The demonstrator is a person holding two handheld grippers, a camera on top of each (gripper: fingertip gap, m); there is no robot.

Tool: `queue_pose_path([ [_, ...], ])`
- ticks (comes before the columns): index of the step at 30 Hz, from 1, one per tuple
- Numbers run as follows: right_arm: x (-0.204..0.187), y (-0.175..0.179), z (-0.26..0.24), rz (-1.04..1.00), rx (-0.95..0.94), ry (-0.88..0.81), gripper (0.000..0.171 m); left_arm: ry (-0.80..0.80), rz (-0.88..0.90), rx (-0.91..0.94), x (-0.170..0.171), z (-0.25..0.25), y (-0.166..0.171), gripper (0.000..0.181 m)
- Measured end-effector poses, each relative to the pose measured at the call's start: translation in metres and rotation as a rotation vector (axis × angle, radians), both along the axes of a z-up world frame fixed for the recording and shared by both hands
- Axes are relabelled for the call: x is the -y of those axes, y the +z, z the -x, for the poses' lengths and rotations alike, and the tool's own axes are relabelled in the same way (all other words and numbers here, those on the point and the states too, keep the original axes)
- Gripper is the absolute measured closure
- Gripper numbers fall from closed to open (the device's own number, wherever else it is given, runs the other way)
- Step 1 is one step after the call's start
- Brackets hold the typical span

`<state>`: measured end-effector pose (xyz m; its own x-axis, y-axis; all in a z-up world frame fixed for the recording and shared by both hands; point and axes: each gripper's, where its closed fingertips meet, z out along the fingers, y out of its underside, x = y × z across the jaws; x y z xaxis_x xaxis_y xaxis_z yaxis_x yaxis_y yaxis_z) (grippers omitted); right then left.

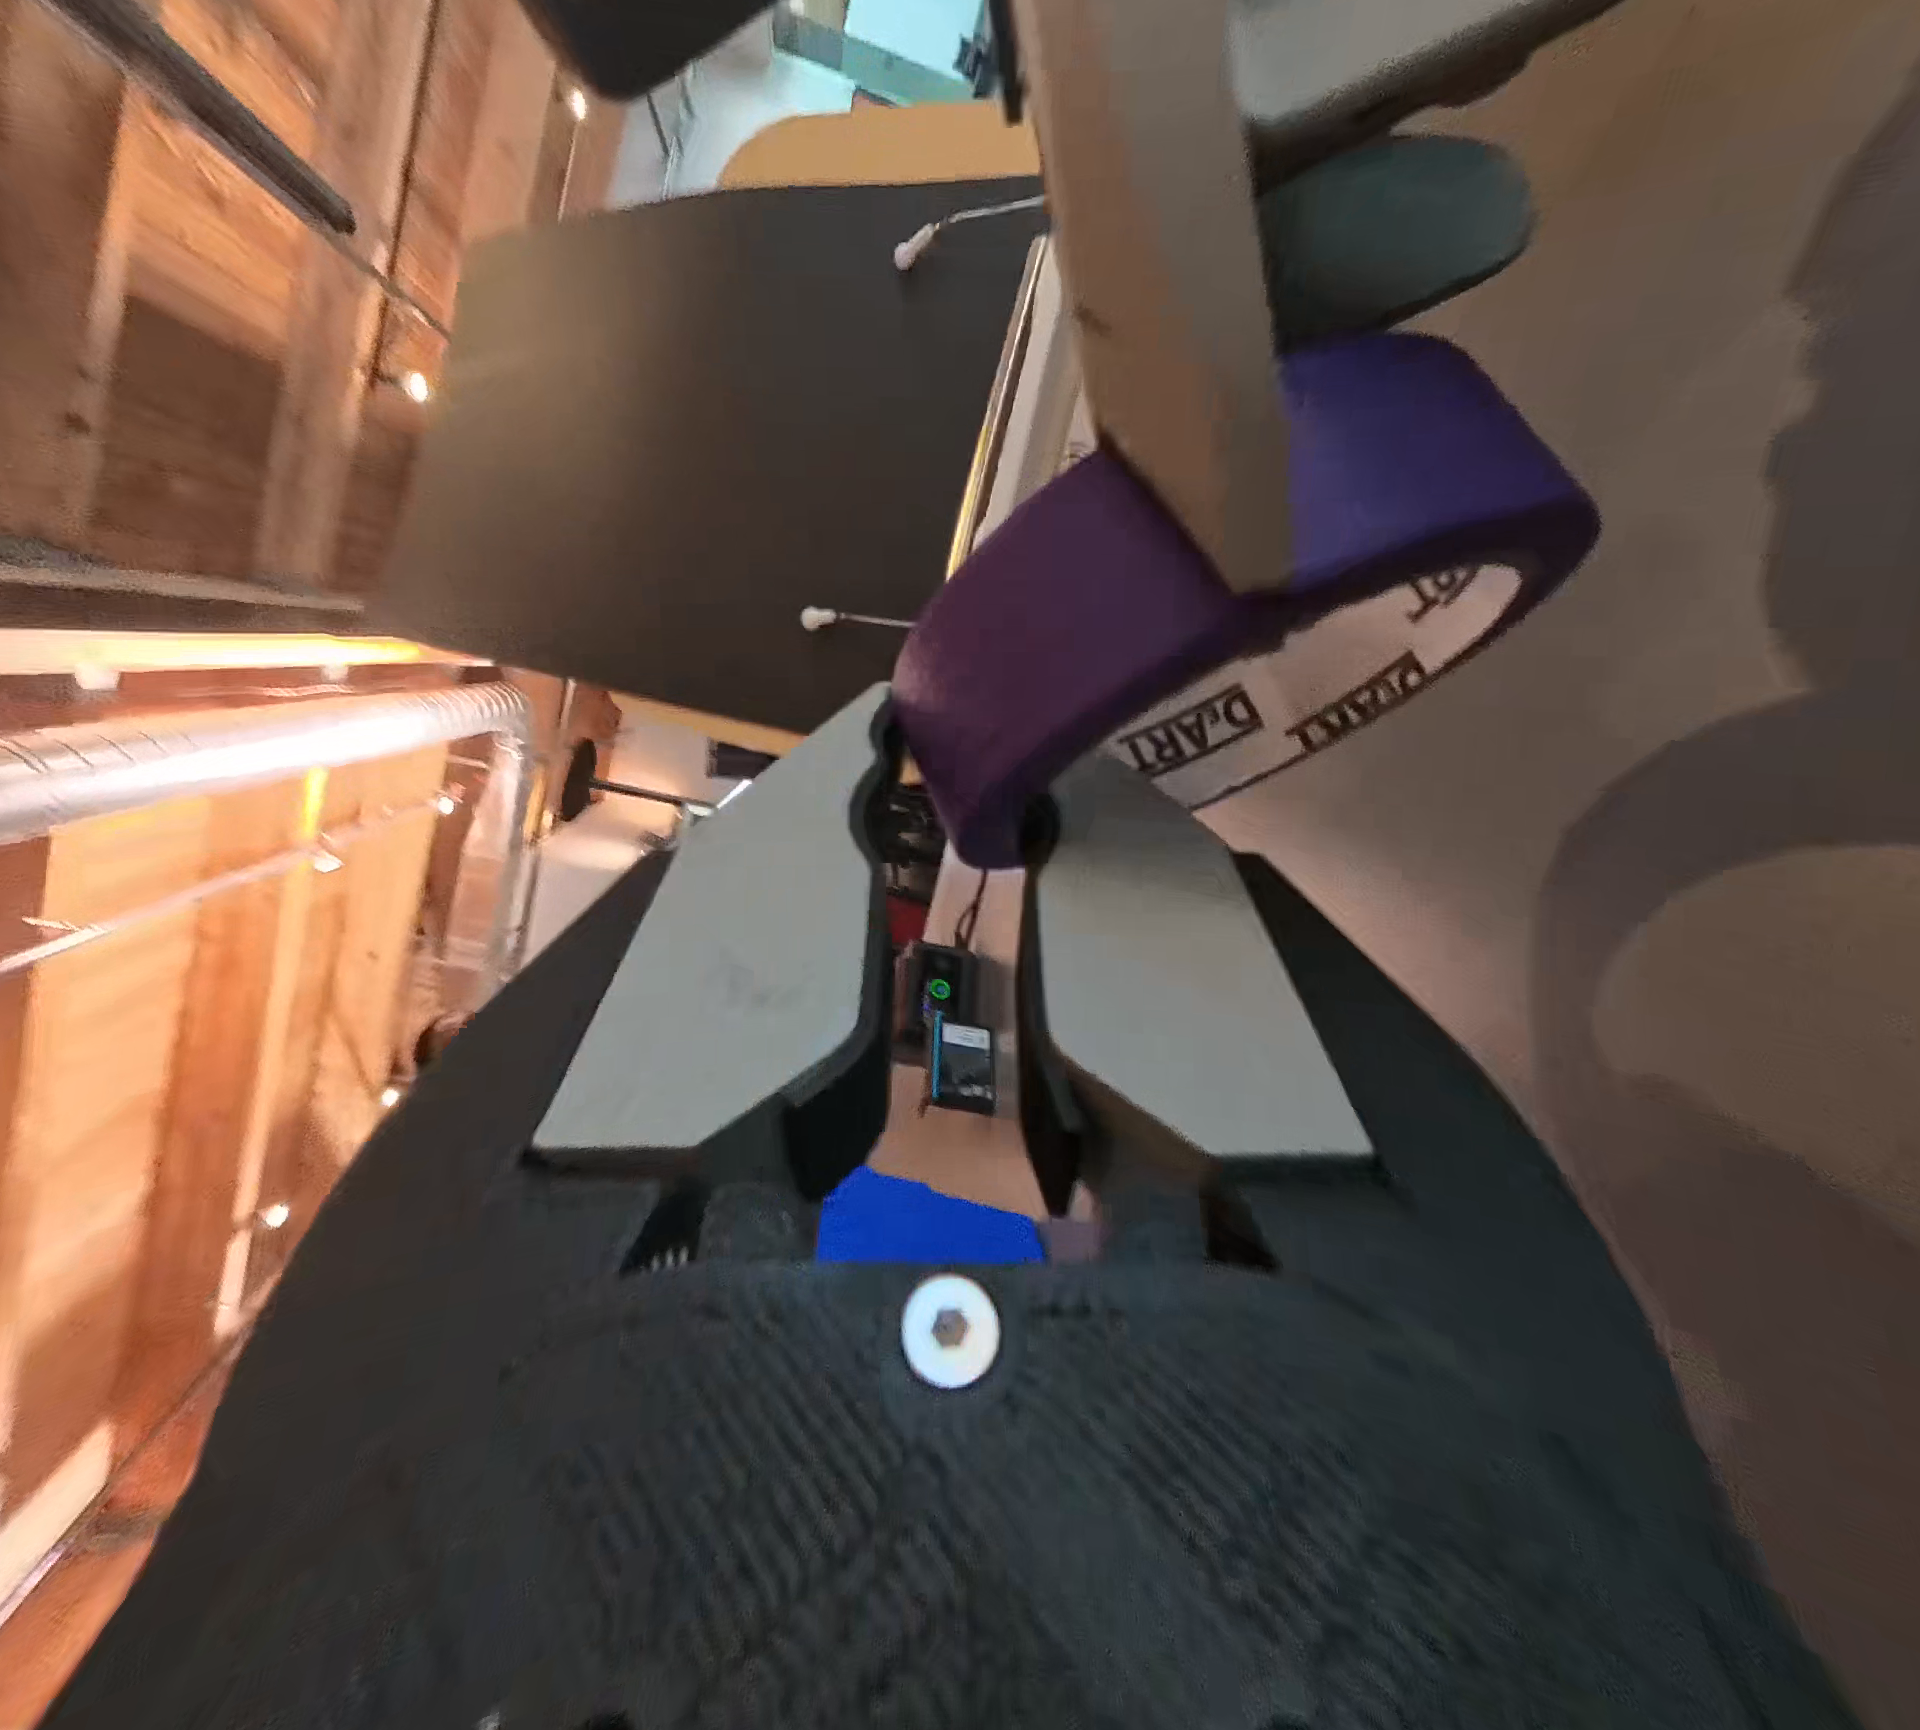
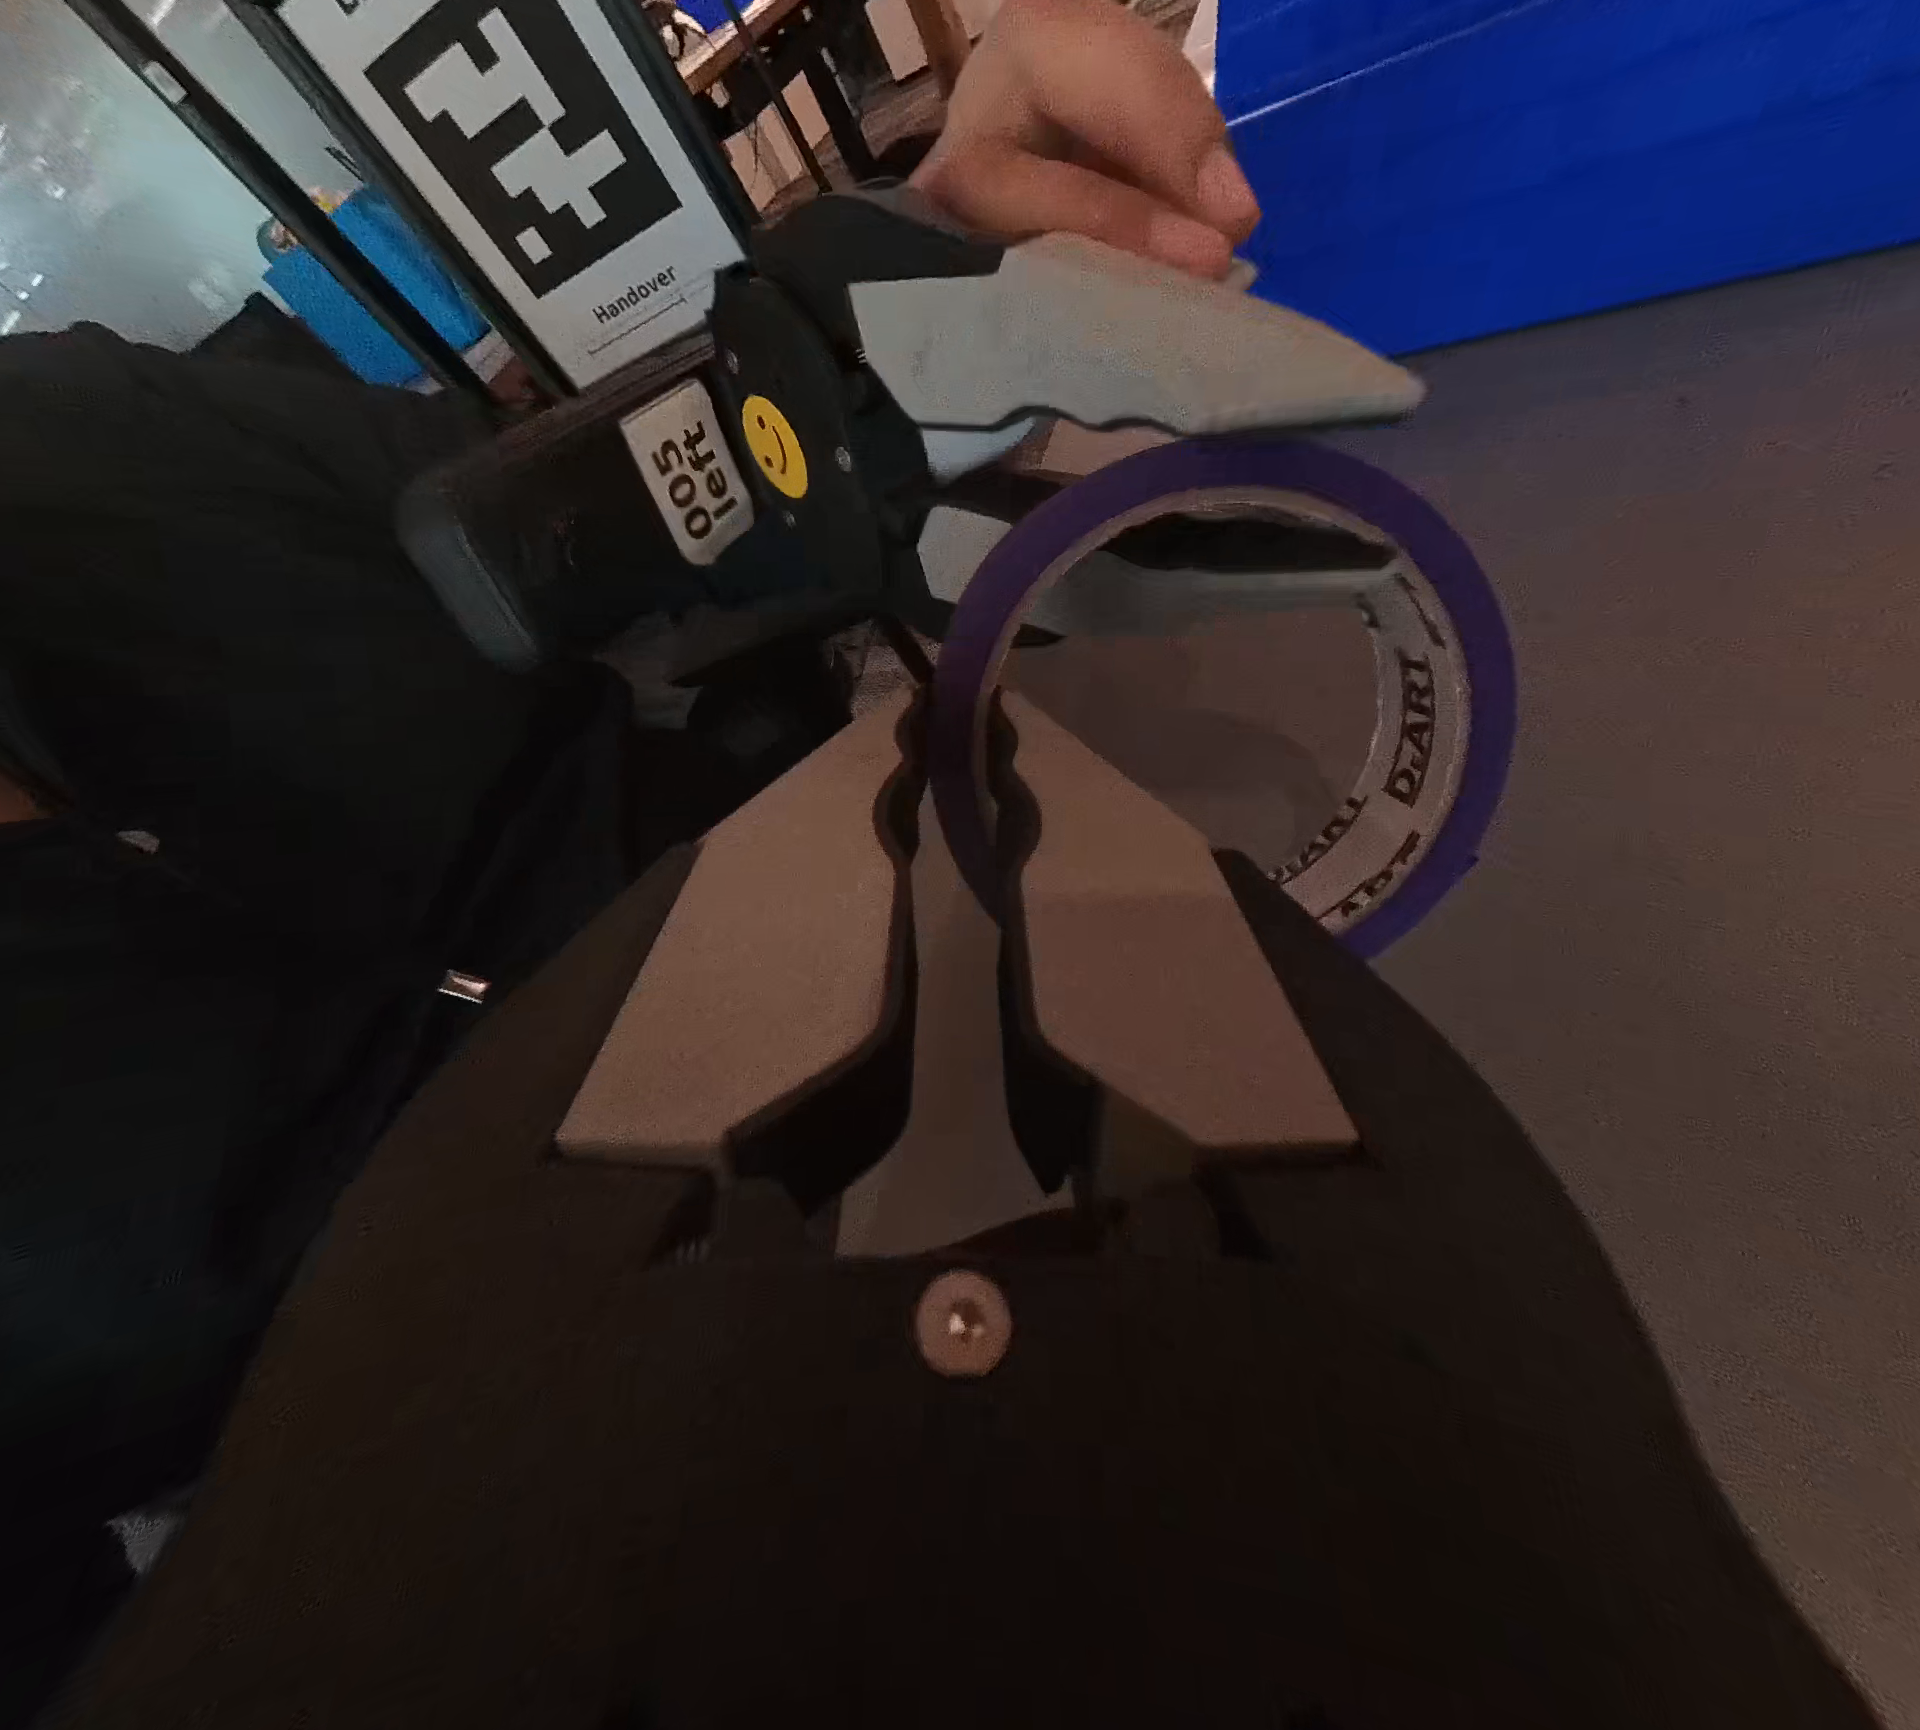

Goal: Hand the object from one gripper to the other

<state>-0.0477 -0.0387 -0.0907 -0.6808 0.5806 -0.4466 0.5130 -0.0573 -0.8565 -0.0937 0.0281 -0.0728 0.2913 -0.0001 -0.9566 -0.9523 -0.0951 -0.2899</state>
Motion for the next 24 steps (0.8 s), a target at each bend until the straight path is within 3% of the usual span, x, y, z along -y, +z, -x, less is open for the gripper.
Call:
queue_pose_path([
  [4,-0.005,0.0,0.0,-0.023,-0.02,-0.027,0.162,0.023,0.026,0.055,-0.004,0.001,-0.001,0.169],
  [10,-0.037,0.037,-0.001,0.007,-0.2,-0.164,0.13,0.046,0.028,0.675,-0.004,0.035,0.024,0.173],
  [13,-0.04,0.047,-0.003,0.011,-0.274,-0.192,0.113,0.021,0.018,0.891,-0.004,0.042,0.034,0.174],
  [15,-0.033,0.042,-0.001,-0.018,-0.27,-0.173,0.107,0.011,0.008,0.928,-0.005,0.043,0.036,0.174],
  [24,-0.034,0.013,0.021,-0.221,-0.267,-0.26,0.107,0.068,0.062,0.921,-0.007,0.045,0.014,0.173],
])
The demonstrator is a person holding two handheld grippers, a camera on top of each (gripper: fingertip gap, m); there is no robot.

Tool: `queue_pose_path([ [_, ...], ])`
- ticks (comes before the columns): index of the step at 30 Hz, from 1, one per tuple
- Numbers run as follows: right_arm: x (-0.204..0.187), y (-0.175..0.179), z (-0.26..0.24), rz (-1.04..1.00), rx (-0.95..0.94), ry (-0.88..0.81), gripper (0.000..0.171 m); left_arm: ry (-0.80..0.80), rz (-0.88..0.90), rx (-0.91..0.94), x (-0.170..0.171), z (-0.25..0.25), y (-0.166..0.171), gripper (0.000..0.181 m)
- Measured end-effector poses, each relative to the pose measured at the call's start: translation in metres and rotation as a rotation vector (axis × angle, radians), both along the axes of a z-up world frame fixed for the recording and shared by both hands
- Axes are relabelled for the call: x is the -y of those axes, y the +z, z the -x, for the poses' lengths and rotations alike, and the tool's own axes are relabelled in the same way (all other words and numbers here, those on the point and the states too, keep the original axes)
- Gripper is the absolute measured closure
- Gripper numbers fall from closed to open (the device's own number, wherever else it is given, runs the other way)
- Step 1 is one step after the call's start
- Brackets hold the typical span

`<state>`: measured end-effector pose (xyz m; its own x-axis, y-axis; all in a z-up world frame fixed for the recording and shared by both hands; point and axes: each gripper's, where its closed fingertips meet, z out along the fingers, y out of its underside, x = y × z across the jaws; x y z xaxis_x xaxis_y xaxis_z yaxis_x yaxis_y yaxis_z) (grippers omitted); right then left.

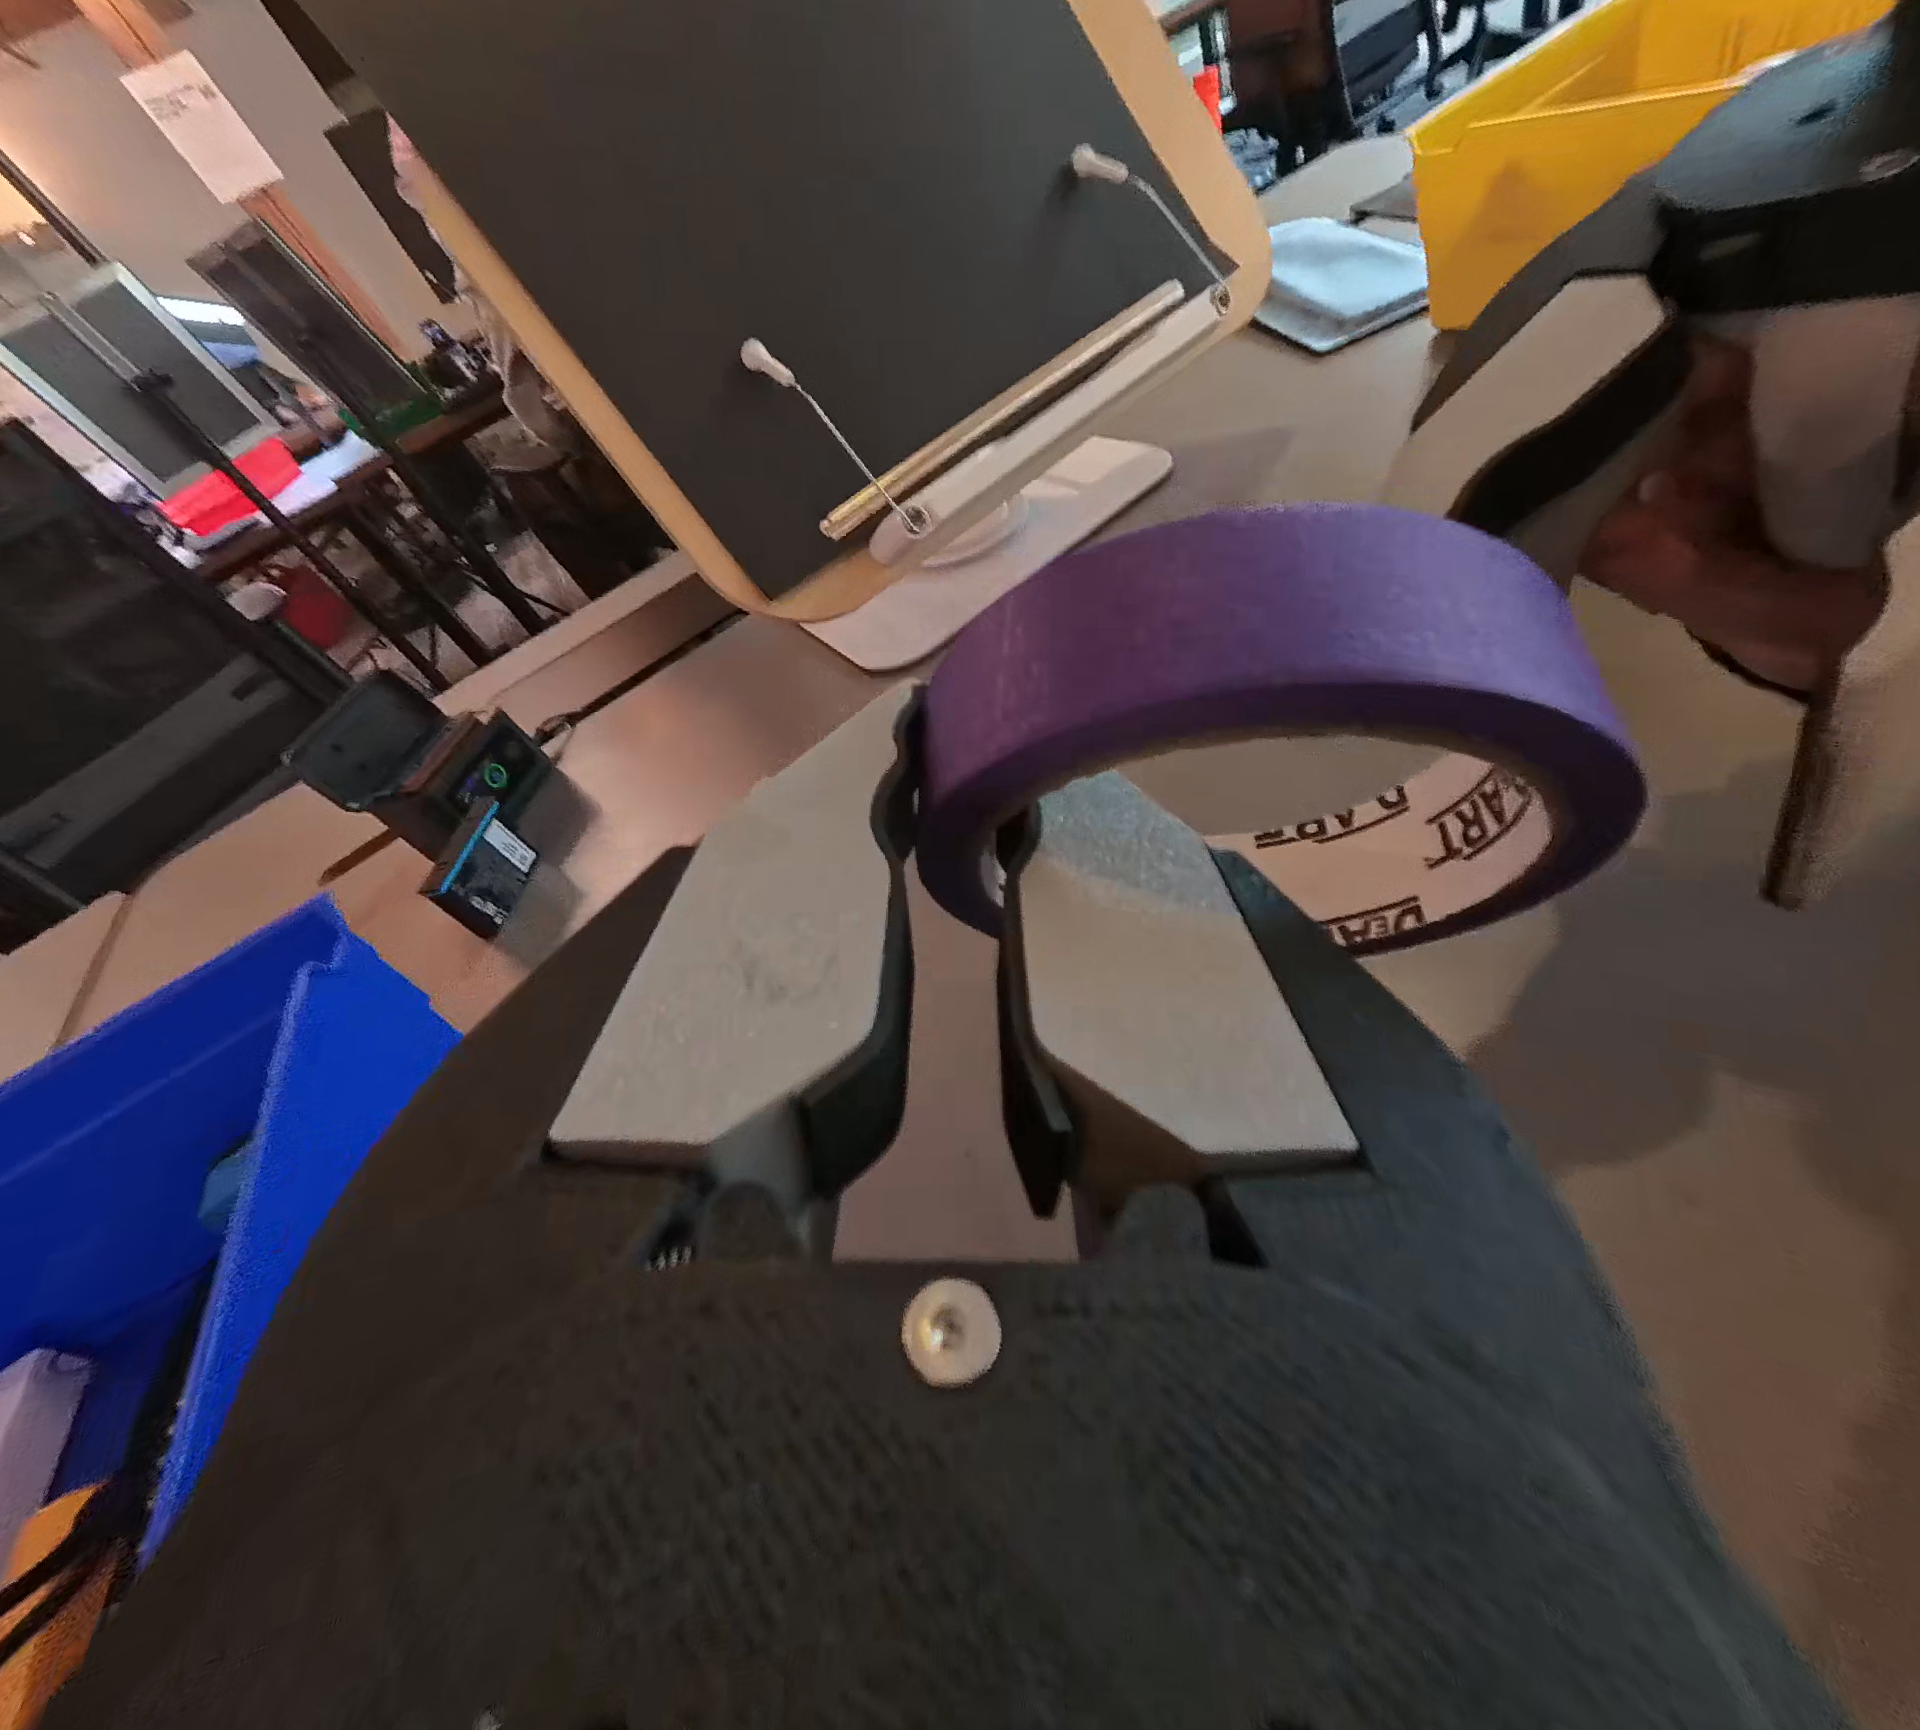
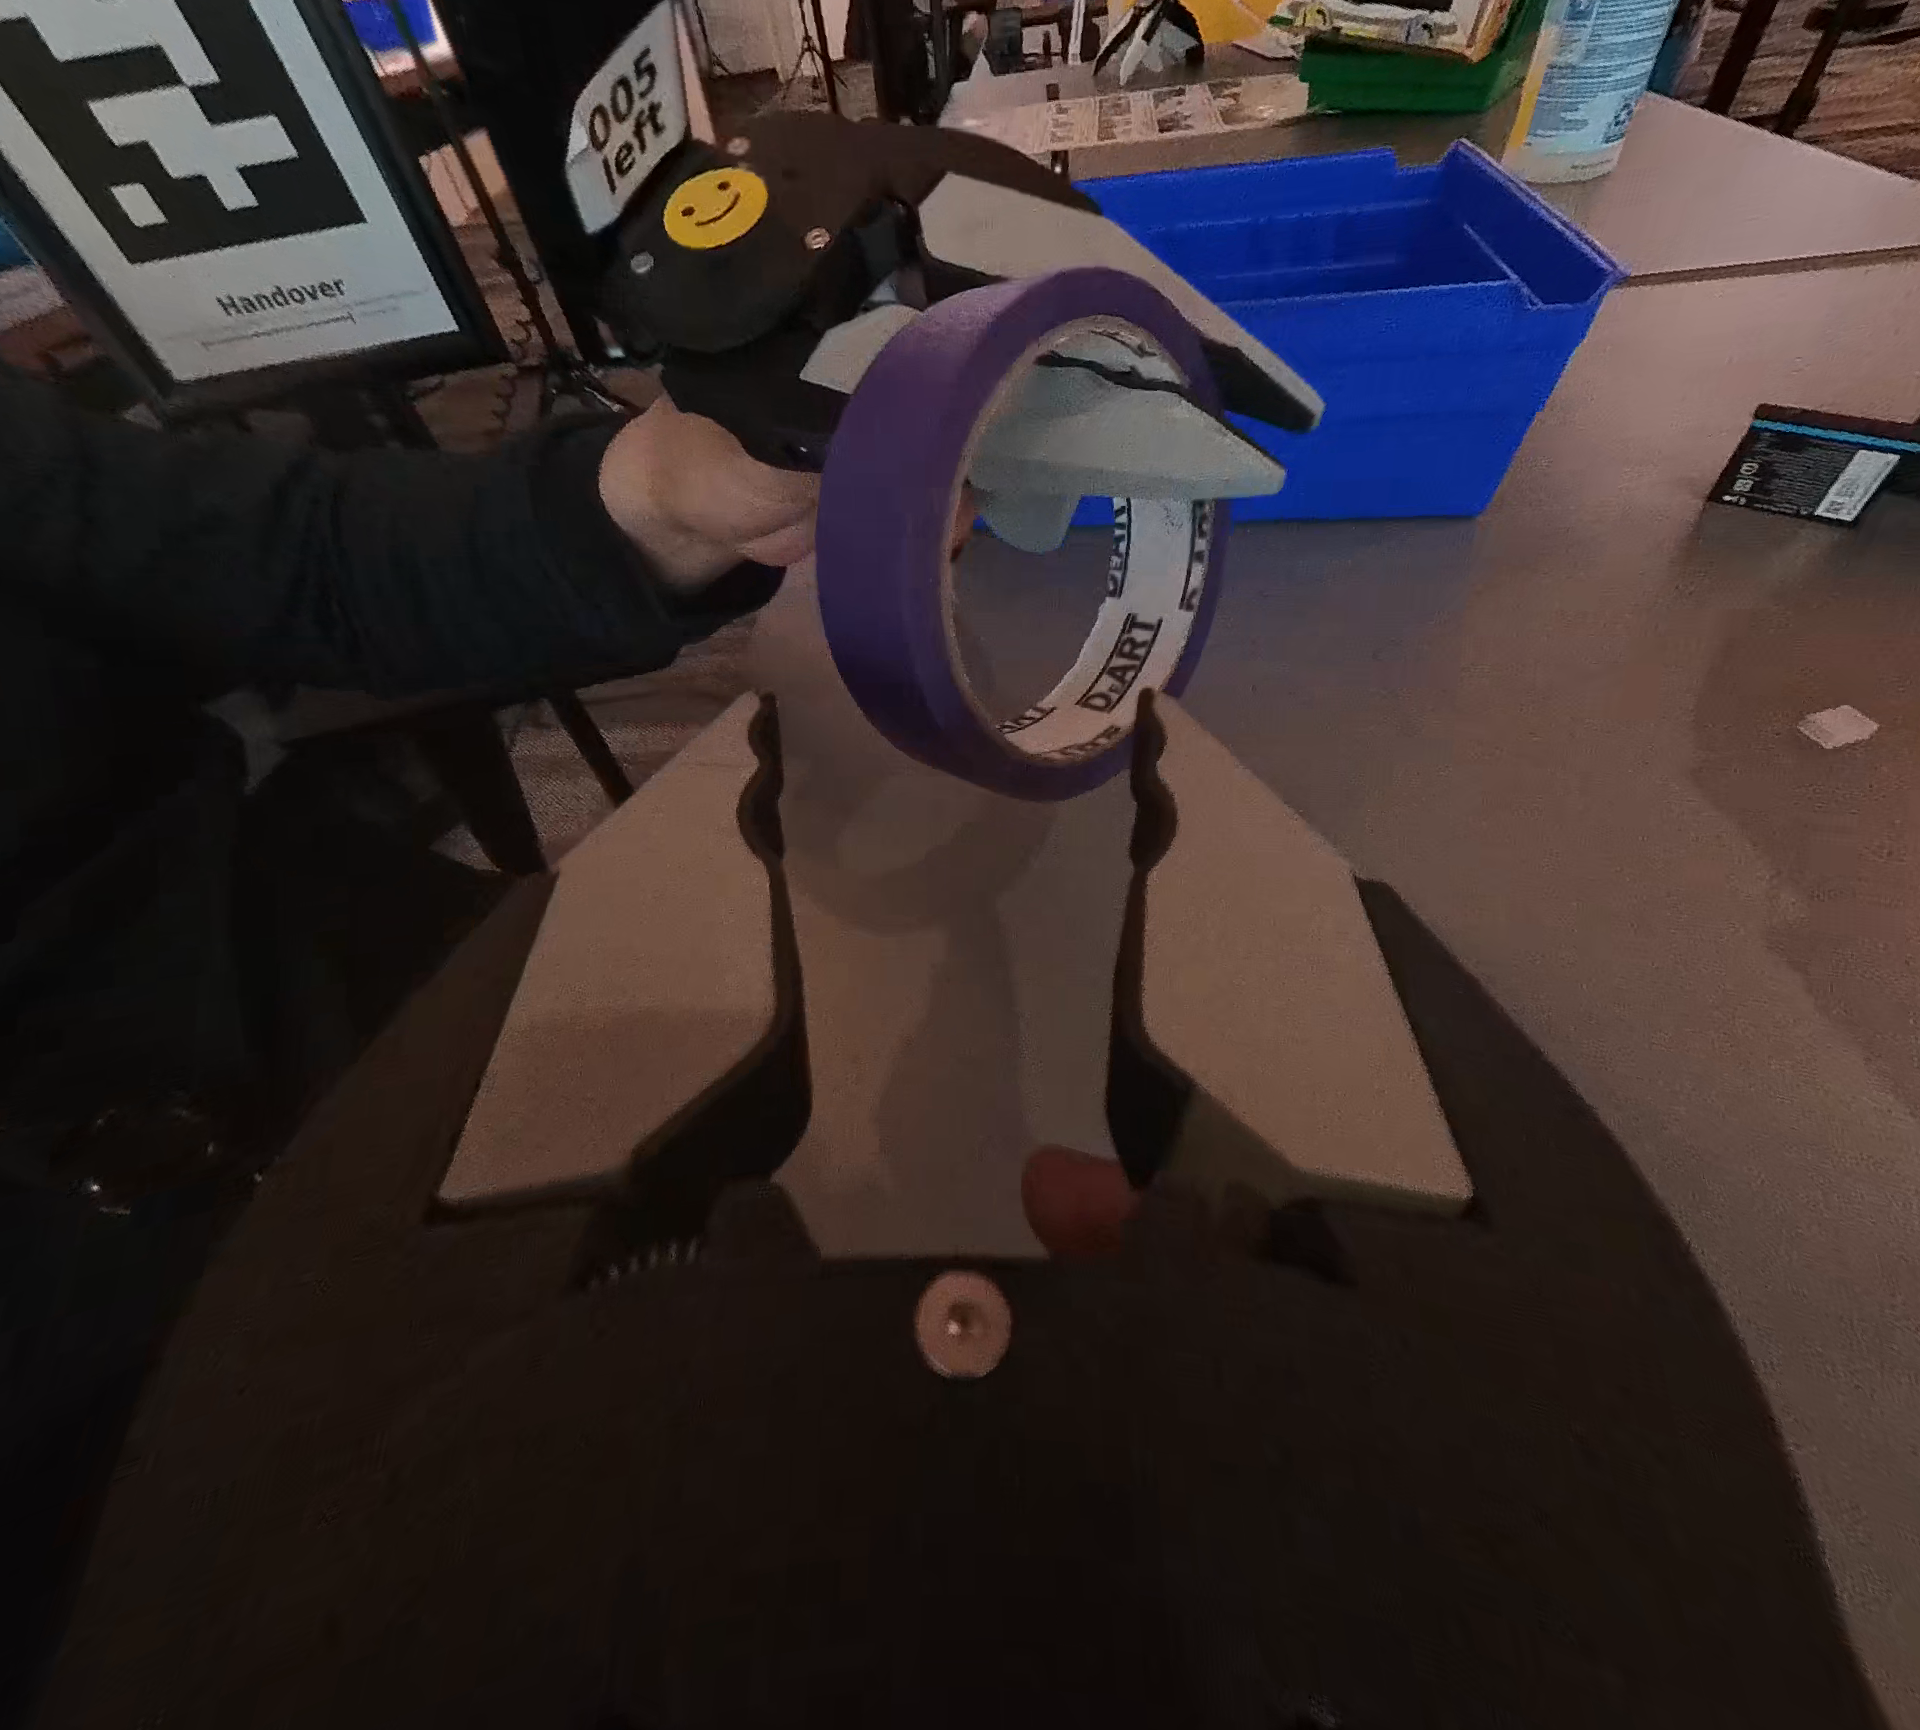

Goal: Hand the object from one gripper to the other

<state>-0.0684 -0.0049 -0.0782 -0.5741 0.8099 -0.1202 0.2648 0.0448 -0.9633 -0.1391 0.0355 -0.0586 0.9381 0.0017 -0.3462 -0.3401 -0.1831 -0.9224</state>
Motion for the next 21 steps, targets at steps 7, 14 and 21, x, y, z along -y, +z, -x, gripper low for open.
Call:
queue_pose_path([
  [7,-0.054,0.008,0.01,-0.032,-0.03,-0.287,0.112,0.024,0.152,-0.002,-0.013,0.018,-0.036,0.174],
  [14,-0.048,0.156,-0.069,0.72,-0.376,0.238,0.171,-0.018,0.08,0.013,-0.019,0.006,-0.034,0.173],
  [21,-0.099,0.152,-0.037,0.199,-0.098,-0.365,0.171,-0.03,0.104,-0.008,-0.02,-0.003,-0.047,0.173],
])
